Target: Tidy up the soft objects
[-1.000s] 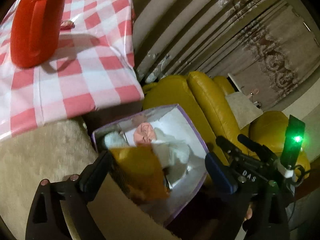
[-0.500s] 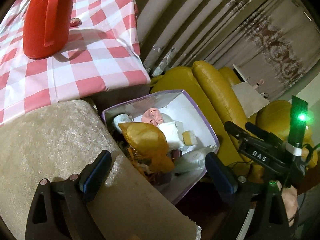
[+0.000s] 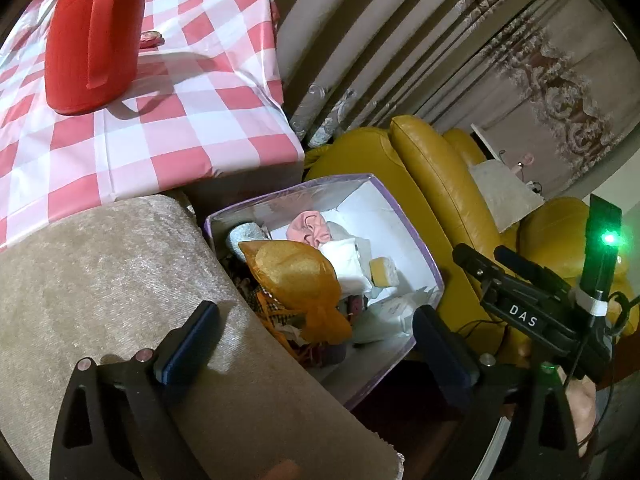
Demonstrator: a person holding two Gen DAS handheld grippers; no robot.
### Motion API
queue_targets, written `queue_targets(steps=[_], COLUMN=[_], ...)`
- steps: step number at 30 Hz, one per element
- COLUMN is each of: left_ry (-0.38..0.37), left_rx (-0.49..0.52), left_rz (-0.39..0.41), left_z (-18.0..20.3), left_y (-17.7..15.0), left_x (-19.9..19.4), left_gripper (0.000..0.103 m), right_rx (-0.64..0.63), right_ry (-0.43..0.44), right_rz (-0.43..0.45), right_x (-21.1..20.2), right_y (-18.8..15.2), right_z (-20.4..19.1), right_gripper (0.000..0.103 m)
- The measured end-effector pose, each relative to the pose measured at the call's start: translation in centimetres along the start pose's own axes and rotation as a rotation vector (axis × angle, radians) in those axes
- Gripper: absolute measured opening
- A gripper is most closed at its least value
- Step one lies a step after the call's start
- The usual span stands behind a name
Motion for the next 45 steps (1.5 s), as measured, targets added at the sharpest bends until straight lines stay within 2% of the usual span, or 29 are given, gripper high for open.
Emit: queue_targets(steps=[39,45], left_ry=[0.004,-0.027], left_rx=[0.021,0.021], left_rz=[-0.011,0.005], left_z=[0.41,0.42], left_y=[-0.01,0.27], left_x=[0.34,0.14], left_gripper=[0.103,0.103], right_rx=[0.01,0.024], right_ry=[0.0,-0.003], right_rz=[-0.003,-0.004], right_x=[0.27,0.2], right_y=[-0.13,-0.56], right_z=[0.22,0.38], right_gripper=[0.084,0.084])
Point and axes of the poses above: each gripper's, at about its wrist camera, not at the fingertips, and x roughly the way its jaws point, z to its right, y to its top, the point moved 2 cm from there along x, roughly the way its jaws point, and after that the axes turned 1 degree about z, right-handed, at the moved point
